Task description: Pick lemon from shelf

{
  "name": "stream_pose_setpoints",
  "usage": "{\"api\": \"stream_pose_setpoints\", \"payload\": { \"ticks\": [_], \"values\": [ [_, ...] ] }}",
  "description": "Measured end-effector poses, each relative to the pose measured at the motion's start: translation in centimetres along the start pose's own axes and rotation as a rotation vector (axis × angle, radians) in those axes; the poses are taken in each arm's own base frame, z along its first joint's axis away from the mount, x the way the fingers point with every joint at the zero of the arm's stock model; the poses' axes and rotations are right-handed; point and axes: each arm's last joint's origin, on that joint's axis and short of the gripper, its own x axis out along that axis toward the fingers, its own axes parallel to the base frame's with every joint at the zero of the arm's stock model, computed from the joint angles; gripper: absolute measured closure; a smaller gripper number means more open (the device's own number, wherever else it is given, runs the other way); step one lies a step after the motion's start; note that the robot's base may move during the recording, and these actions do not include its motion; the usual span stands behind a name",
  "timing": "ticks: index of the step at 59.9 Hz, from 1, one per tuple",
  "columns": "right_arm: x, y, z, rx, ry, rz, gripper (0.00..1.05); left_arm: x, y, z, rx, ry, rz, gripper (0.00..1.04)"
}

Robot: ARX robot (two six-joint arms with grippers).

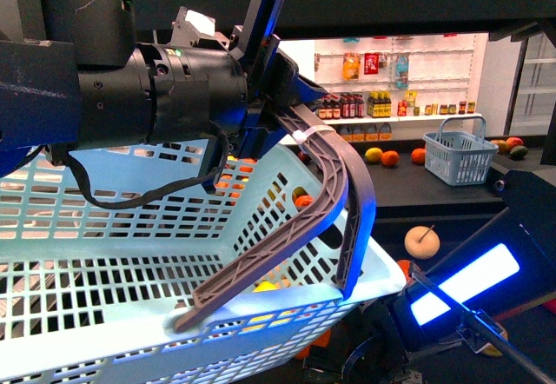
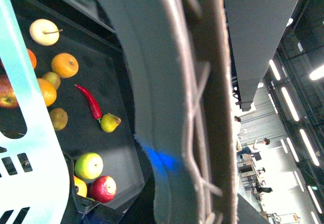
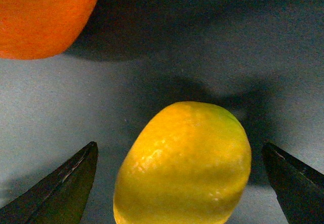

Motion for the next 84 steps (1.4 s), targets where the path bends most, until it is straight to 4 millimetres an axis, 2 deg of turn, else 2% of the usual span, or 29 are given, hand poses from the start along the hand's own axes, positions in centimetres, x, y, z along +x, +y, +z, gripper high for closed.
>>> {"api": "stream_pose_setpoints", "payload": {
  "ticks": [7, 13, 20, 36, 43, 50, 54, 61, 66, 68, 73, 78, 79, 84],
  "values": [
    [0.2, 0.2, 0.2, -0.007, -0.013, -0.009, 0.22, 0.0, 0.0, 0.0, 0.002, 0.0, 0.0, 0.98],
    [0.5, 0.2, 0.2, -0.022, -0.021, -0.016, 0.4, 0.0, 0.0, 0.0, -0.001, -0.001, 0.0, 0.98],
    [0.5, 0.3, 0.4, -0.026, -0.017, -0.021, 0.52, 0.0, 0.0, 0.0, 0.0, -0.001, 0.001, 0.98],
    [0.3, -0.7, 0.2, -0.016, -0.008, -0.021, 0.56, 0.0, 0.0, 0.0, -0.002, 0.002, -0.001, 0.98],
    [-0.4, -2.3, -0.1, -0.031, -0.001, -0.039, 0.56, 0.0, 0.0, 0.0, -0.004, 0.002, -0.002, 0.98],
    [-1.9, -5.4, 0.5, -0.09, -0.054, -0.101, 0.56, 0.0, 0.0, 0.0, -0.009, 0.002, -0.001, 0.98],
    [-3.6, -7.9, 2.0, -0.131, -0.107, -0.139, 0.56, 0.0, 0.0, 0.0, -0.01, 0.003, -0.002, 0.98],
    [-6.4, -11.2, 4.9, -0.155, -0.19, -0.198, 0.56, 0.0, 0.0, 0.0, -0.01, 0.003, -0.002, 0.98],
    [-8.4, -12.9, 6.9, -0.158, -0.248, -0.227, 0.56, 0.0, 0.0, 0.0, -0.01, 0.002, -0.001, 0.98],
    [-10.0, -14.0, 8.2, -0.159, -0.287, -0.238, 0.56, 0.0, 0.0, 0.0, -0.01, 0.002, -0.001, 0.98],
    [-12.6, -15.2, 10.2, -0.15, -0.34, -0.238, 0.56, 0.0, 0.0, 0.0, -0.009, 0.002, -0.002, 0.98],
    [-17.0, -15.7, 12.9, -0.132, -0.424, -0.195, 0.56, 0.0, 0.0, 0.0, -0.01, 0.003, -0.002, 0.98],
    [-18.6, -15.5, 13.6, -0.126, -0.451, -0.173, 0.56, 0.0, 0.0, 0.0, -0.01, 0.002, -0.002, 0.98],
    [-23.8, -14.0, 15.1, -0.112, -0.526, -0.057, 0.56, 0.0, 0.0, 0.0, -0.011, 0.003, -0.002, 0.98]
  ]
}}
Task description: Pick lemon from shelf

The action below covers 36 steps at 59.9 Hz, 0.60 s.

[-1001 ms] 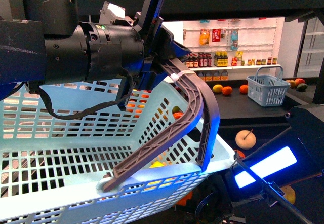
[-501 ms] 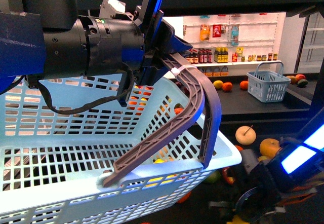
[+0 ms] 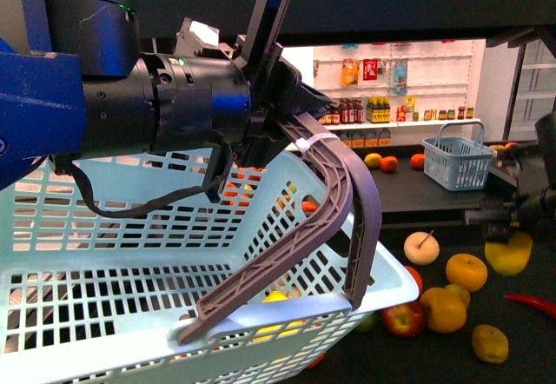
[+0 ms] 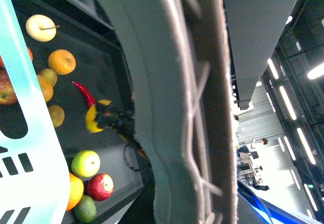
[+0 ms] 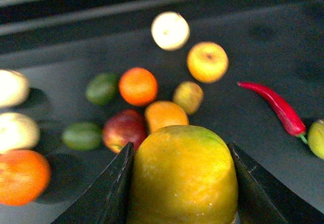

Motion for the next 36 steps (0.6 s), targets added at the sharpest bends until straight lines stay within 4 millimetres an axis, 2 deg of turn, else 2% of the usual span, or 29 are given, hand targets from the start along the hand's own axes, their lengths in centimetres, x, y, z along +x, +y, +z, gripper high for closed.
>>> {"api": "stream_pose_setpoints", "payload": {
  "ticks": [7, 12, 18, 22, 36],
  "values": [
    [-3.8, 2.3, 2.7, 0.055, -0.051, 0.144, 0.56, 0.0, 0.0, 0.0, 0.001, 0.0, 0.0, 0.98],
    [-5.6, 4.4, 3.1, 0.083, -0.056, 0.244, 0.56, 0.0, 0.0, 0.0, 0.0, 0.0, 0.0, 0.98],
    [-7.2, 8.0, 1.9, 0.123, -0.015, 0.364, 0.56, 0.0, 0.0, 0.0, 0.0, 0.0, 0.0, 0.98],
    [-7.6, 9.7, 1.1, 0.128, 0.005, 0.405, 0.56, 0.0, 0.0, 0.0, 0.0, 0.0, 0.0, 0.98],
    [-8.9, 13.9, -0.5, 0.121, 0.039, 0.497, 0.57, 0.0, 0.0, 0.0, -0.001, 0.0, 0.0, 0.98]
  ]
}}
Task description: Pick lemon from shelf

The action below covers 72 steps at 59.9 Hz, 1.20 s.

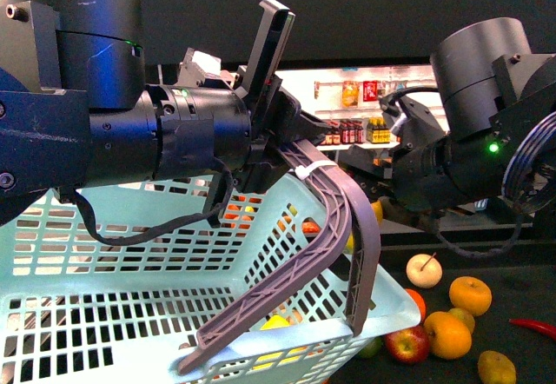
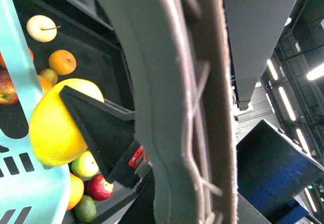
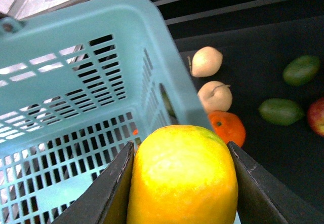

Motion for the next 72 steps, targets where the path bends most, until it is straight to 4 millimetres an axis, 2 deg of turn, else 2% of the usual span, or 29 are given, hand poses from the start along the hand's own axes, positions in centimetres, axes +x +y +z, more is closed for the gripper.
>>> {"api": "stream_pose_setpoints", "payload": {
  "ticks": [15, 25, 32, 36, 40, 45, 52, 56, 67, 72],
  "values": [
    [0.4, 1.9, -1.7, -0.025, 0.03, 0.027, 0.56, 0.0, 0.0, 0.0, 0.0, 0.0, 0.0, 0.98],
    [0.4, 2.2, -2.0, -0.042, 0.033, 0.044, 0.32, 0.0, 0.0, 0.0, 0.0, 0.0, 0.0, 0.98],
    [0.2, 1.6, -1.6, -0.052, 0.01, 0.002, 0.08, 0.0, 0.0, 0.0, -0.005, 0.002, -0.001, 0.98],
    [-0.4, 1.1, -0.8, -0.093, -0.041, -0.066, 0.07, 0.0, 0.0, 0.0, -0.004, 0.001, -0.001, 0.98],
    [-2.5, 0.5, 1.1, -0.19, -0.166, -0.166, 0.07, 0.0, 0.0, 0.0, -0.003, -0.001, 0.0, 0.98],
    [-6.5, 0.0, 2.8, -0.298, -0.298, -0.264, 0.07, 0.0, 0.0, 0.0, -0.004, 0.0, 0.0, 0.98],
    [-10.9, -0.4, 2.6, -0.354, -0.375, -0.327, 0.07, 0.0, 0.0, 0.0, -0.004, 0.001, 0.0, 0.98],
    [-13.3, -0.5, 1.4, -0.372, -0.389, -0.35, 0.07, 0.0, 0.0, 0.0, -0.005, 0.001, -0.001, 0.98],
    [-20.2, -0.6, -4.2, -0.38, -0.391, -0.433, 0.07, 0.0, 0.0, 0.0, -0.005, 0.001, -0.001, 0.98],
    [-22.6, -0.5, -6.2, -0.376, -0.41, -0.442, 0.1, 0.0, 0.0, 0.0, -0.005, 0.001, 0.0, 0.98]
  ]
}}
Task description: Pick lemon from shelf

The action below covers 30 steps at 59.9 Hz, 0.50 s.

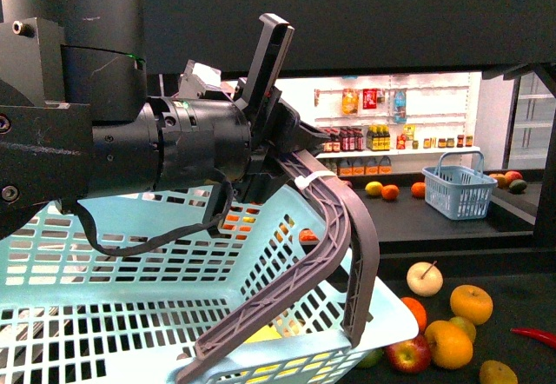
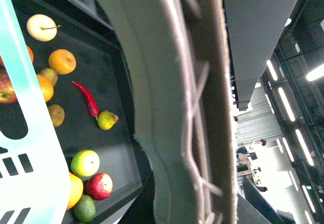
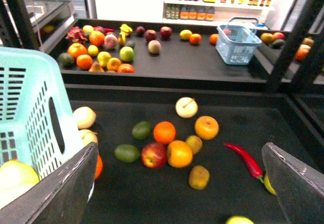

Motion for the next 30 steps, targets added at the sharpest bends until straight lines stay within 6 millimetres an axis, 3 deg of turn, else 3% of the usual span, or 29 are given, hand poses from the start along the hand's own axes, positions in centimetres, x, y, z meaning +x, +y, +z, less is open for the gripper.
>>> {"api": "stream_pose_setpoints", "payload": {
  "ticks": [10, 14, 21, 28, 30],
  "values": [
    [-3.5, -1.0, -2.2, 0.051, -0.078, 0.104, 0.36, 0.0, 0.0, 0.0, 0.0, 0.002, -0.001, 0.98],
    [-4.7, -1.4, -4.3, 0.054, -0.074, 0.107, 0.54, 0.0, 0.0, 0.0, -0.003, 0.002, -0.001, 0.98],
    [-5.3, -1.8, -5.6, 0.055, -0.069, 0.108, 0.73, 0.0, 0.0, 0.0, 0.0, 0.002, -0.001, 0.98],
    [-5.9, -2.8, -7.0, 0.058, -0.073, 0.1, 1.02, 0.0, 0.0, 0.0, -0.001, 0.002, -0.001, 0.98],
    [-6.0, -2.8, -7.1, 0.061, -0.077, 0.103, 1.02, 0.0, 0.0, 0.0, 0.0, 0.001, 0.0, 0.98]
  ]
}}
